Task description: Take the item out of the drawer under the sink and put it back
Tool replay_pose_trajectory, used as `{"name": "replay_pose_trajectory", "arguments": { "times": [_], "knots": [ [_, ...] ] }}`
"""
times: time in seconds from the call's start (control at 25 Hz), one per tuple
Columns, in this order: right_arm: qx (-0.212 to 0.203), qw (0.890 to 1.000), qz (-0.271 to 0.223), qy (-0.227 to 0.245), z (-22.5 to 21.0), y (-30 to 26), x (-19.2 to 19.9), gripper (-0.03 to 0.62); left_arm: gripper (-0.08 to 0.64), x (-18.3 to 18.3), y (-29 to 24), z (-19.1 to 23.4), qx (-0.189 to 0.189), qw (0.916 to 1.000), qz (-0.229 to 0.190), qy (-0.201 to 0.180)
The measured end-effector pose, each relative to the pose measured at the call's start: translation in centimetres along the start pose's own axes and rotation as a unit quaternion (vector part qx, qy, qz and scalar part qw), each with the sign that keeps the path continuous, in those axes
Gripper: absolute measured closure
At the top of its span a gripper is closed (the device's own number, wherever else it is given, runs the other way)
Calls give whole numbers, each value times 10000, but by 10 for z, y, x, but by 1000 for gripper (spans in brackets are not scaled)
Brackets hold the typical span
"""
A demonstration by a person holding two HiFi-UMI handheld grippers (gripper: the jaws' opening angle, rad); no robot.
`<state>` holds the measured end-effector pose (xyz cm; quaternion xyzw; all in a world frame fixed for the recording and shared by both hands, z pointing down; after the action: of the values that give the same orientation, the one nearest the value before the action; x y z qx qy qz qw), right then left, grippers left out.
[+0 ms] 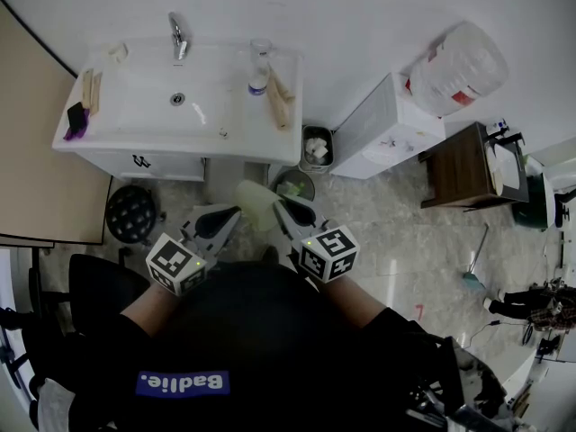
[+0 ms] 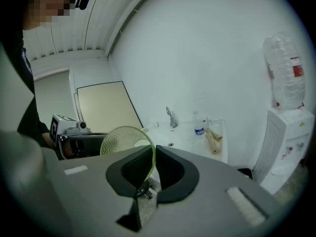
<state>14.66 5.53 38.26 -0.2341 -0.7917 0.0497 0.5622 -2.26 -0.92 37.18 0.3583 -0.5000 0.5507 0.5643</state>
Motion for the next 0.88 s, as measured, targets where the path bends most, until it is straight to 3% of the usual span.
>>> {"name": "replay_pose_trajectory", "arguments": {
  "times": [0.88],
  "knots": [
    [-269,9977,624,-75,-15,-48,26,571,568,6,2,12,-175,9998,33,83]
  ]
}}
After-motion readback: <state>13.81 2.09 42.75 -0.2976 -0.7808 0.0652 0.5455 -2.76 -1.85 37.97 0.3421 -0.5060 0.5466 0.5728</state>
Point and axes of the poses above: the fingertips, and each gripper's own axes: y backward along the fingers, z to its left, x out of its underside, the point moved 7 cm from there along y, backward along the fingers, and after that the axes turned 3 degrees about -y, right-handed, at the moved point
